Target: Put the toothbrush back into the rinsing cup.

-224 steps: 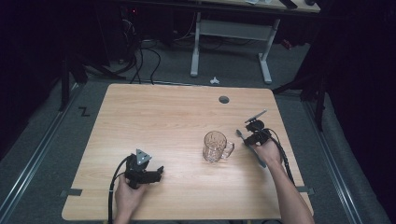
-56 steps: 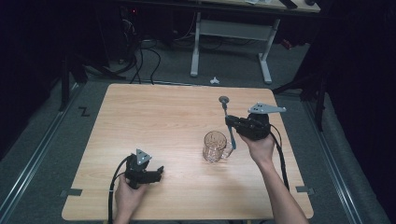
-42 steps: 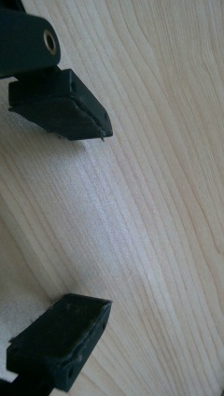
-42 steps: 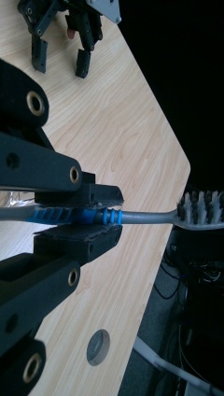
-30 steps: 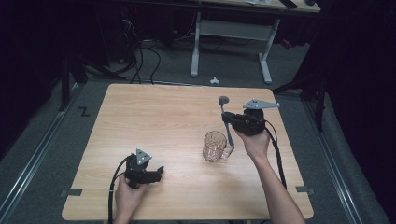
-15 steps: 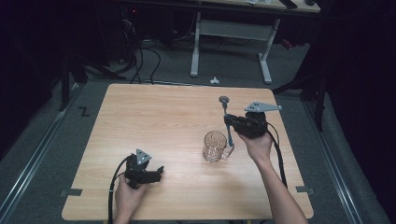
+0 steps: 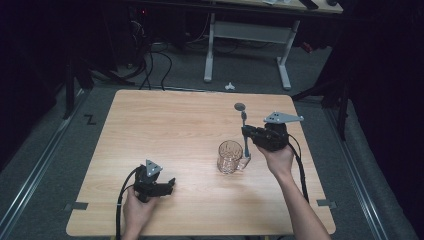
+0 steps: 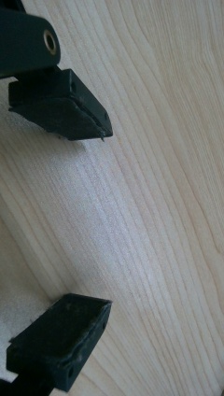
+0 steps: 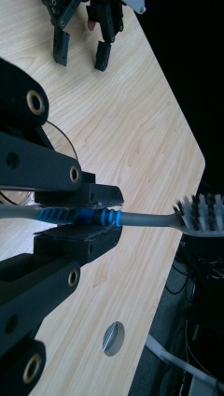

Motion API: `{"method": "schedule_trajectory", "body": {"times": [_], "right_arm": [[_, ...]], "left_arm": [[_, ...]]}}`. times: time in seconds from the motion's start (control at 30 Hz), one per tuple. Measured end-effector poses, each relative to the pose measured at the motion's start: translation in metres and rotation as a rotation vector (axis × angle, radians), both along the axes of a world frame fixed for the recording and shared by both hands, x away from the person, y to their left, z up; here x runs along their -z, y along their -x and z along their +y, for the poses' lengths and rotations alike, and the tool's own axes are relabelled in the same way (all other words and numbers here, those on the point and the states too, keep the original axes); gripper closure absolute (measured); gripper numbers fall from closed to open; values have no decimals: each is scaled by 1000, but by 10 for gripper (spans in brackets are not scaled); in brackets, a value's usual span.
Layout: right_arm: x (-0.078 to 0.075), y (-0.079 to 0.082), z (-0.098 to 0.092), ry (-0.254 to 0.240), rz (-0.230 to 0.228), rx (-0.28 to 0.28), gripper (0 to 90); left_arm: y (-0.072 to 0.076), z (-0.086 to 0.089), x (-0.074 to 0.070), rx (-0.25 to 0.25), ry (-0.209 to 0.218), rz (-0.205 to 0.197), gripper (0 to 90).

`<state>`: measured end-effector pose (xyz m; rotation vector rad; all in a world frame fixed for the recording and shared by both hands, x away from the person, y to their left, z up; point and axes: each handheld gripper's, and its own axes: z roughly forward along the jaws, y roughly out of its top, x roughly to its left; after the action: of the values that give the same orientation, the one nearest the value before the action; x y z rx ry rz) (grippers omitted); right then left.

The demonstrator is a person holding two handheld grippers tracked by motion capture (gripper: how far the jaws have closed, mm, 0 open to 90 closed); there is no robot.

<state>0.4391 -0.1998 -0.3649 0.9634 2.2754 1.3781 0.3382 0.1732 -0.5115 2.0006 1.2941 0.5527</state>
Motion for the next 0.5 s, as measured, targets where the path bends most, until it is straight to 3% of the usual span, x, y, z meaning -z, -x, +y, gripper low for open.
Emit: {"method": "schedule_trajectory", "body": {"times": [0.5], "right_arm": [[3,6,-6,-1,8,2,800]], "left_arm": [[0,0,0,0,0,0,151]]}}
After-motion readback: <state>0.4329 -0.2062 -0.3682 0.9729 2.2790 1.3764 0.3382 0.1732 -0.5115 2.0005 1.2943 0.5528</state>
